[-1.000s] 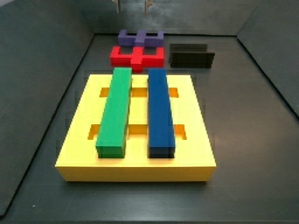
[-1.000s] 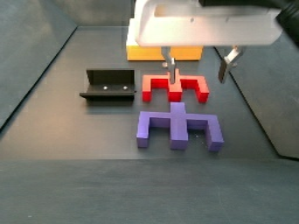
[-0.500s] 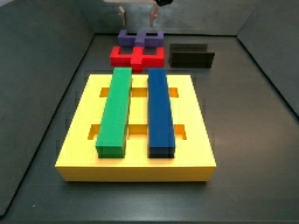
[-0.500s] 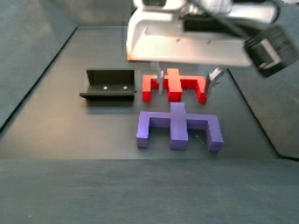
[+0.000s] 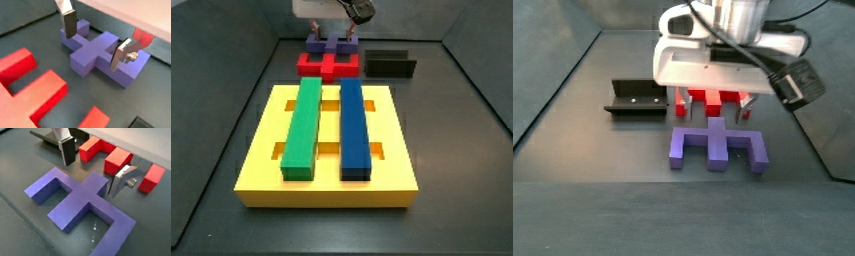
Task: Pick up the purple object. Move up. Place the purple object on the fixture. Regrasp the purple object. Move to above the board. Insert the purple object.
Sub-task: Pick up the purple object.
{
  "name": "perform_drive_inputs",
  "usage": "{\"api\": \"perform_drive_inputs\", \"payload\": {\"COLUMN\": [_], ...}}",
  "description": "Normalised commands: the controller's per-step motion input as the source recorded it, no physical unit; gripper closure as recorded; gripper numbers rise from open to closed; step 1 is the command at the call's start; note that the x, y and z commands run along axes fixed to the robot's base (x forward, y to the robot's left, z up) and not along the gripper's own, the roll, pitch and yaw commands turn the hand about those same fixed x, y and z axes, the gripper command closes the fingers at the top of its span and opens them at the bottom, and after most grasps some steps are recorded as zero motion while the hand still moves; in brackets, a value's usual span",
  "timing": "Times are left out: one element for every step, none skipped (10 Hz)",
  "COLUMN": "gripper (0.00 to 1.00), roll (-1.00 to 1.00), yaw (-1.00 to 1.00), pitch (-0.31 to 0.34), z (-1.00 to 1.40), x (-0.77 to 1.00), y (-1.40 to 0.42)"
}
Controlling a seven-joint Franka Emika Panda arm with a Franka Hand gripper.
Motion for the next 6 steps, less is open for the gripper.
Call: {"api": "perform_drive_inputs", "payload": {"gripper": [0.0,0.0,0.0,0.0,0.0,0.0], "roll": [-0.12,-0.09,-0.07,-0.03,-0.03,-0.03], "yaw": [-0.02,-0.04,0.0,0.0,0.0,0.0], "pitch": [-0.13,-0.11,-0.096,-0.071,-0.08,-0.086], "z": [-0.59,-0.55,-0.48,-0.36,-0.35,-0.35], "x": [0.22,0.15,0.06,0.0,0.0,-0.01], "y": [0.0,0.0,0.0,0.0,0.0,0.0]}}
